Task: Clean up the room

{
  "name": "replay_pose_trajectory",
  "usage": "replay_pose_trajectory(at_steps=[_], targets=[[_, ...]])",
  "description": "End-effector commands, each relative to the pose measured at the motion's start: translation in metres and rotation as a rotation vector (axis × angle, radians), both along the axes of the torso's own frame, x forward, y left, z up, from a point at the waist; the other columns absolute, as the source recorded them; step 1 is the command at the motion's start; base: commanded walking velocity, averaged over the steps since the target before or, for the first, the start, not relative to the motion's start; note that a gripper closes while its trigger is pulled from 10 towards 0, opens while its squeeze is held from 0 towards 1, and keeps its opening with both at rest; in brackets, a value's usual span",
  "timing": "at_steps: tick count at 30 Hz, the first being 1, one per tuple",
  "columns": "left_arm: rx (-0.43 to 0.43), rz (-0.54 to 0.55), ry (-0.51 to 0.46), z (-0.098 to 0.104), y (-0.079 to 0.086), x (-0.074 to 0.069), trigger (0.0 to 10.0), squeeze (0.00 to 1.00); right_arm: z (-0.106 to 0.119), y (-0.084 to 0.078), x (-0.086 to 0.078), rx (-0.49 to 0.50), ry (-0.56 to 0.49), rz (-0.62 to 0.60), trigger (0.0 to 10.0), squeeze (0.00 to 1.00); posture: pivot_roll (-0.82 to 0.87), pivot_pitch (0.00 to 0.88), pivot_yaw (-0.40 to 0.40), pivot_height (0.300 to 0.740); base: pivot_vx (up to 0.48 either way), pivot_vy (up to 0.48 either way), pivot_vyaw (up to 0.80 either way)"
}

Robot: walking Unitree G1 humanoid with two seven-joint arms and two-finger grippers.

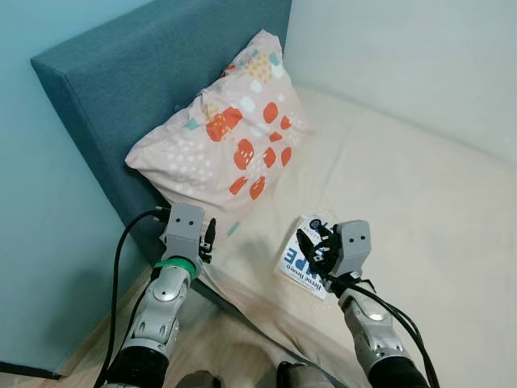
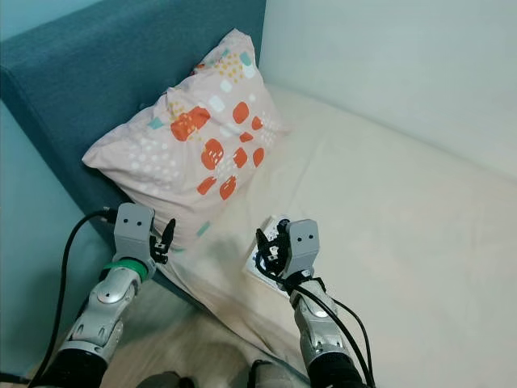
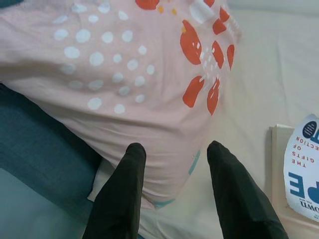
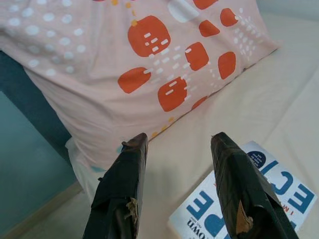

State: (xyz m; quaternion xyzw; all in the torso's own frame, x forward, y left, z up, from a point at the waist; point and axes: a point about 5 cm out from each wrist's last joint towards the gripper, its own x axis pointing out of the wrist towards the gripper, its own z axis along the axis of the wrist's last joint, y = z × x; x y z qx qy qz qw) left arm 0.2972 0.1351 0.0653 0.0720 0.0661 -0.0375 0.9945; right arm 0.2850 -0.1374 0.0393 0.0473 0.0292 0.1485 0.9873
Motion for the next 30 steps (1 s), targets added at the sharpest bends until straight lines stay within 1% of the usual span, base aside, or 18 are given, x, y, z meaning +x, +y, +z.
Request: replay_pose_trajectory(at_steps=[1, 30], targets=[[0.008, -0.015, 0.007, -0.0031, -0.0026, -0.0016, 10.0, 0.0, -0.0033, -0.0005, -0.0018, -0.003, 0.009, -0.005, 10.0, 0.0, 0.01, 0.0, 0.002, 0.74, -0.304, 0.0, 0.0], [0.028, -0.025, 0.002, -0.0029, -0.0039, 0.0003, 10.0, 0.0, -0.0077, -0.0003, -0.0003, -0.004, 0.02, -0.008, 10.0, 0.0, 0.01, 0.0, 0.006, 0.74, -0.358, 0.0, 0.0]])
